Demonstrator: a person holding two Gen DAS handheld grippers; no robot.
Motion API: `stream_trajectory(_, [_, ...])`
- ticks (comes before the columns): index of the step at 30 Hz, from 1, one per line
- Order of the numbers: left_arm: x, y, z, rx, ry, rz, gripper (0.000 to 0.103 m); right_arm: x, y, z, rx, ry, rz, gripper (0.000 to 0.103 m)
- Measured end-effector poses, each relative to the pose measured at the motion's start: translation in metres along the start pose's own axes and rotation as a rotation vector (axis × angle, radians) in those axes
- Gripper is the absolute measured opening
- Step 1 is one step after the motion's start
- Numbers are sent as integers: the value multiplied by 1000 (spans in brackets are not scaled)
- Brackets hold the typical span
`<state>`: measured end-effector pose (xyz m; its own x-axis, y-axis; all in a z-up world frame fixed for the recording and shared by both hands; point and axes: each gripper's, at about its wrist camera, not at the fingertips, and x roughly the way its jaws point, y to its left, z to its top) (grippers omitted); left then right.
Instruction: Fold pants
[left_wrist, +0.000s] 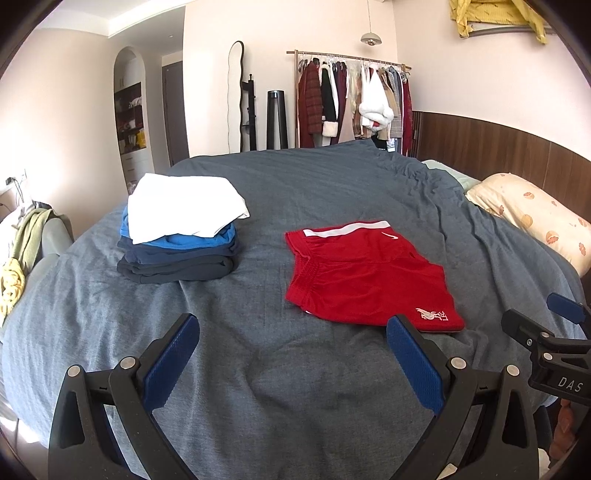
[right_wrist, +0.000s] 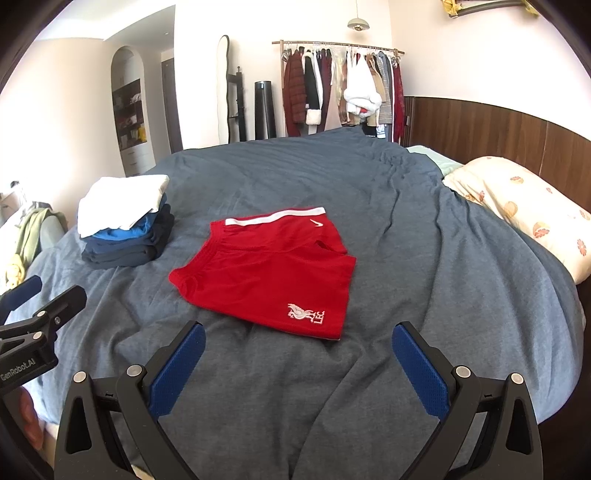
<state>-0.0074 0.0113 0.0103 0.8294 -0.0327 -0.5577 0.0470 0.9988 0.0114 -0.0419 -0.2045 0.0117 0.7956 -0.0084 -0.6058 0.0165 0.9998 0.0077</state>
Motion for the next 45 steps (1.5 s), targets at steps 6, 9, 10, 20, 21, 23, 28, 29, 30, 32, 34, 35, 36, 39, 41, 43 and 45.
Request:
stream_trajectory(6, [-2,2,3,-2,-5,3,103,0,0,0,0,0,1,102])
stream_trajectory(9, [-2,2,3,-3,-7,2,103,0,1,-1,-5,0,3,102])
stream_trajectory(10, [-2,2,3,-2,-6,3,103,0,2,-1,-7,0,3,102])
stream_trajectory(20, [-4,7,4,-6,-8,3,103,0,3,-1,-11,0,5,102])
stream_trajectory(21, [-4,6,3,-5,-9,4,103,0,3,-1,-11,0,6,102])
stream_trajectory(23, [-4,8,4,-6,-8,4,103,0,4,-2,-12,1,7,102])
stream_trajectory(28, [-4,9,3,-7,-9,4,103,1,4,-3,-13,3,8,102])
stream_trajectory(29, [-4,9,4,-7,-9,5,103,1,4,-3,-13,2,8,102])
stream_trajectory(30, [-4,10,4,-8,-9,5,103,1,5,-3,-14,4,8,102])
stream_trajectory(32, [-2,13,2,-12,-6,5,103,2,6,-5,-17,8,9,102])
stream_trajectory(34, [1,14,1,-15,1,5,103,4,7,-6,-21,16,8,102])
stream_trajectory(35, [3,15,0,-15,5,7,103,5,7,-6,-22,20,9,102])
stream_trajectory(36, [5,16,-1,-16,8,8,103,7,8,-5,-24,25,8,102])
stream_trajectory(39, [12,18,-4,-24,21,8,103,14,10,-5,-29,42,8,102])
stream_trajectory(41, [18,19,-5,-27,32,10,103,19,10,-6,-30,57,7,102])
stream_trajectory(43, [25,20,-6,-28,46,14,103,24,11,-7,-31,73,8,102])
stream_trajectory(45, [33,21,-8,-25,59,23,103,31,12,-7,-29,87,8,102])
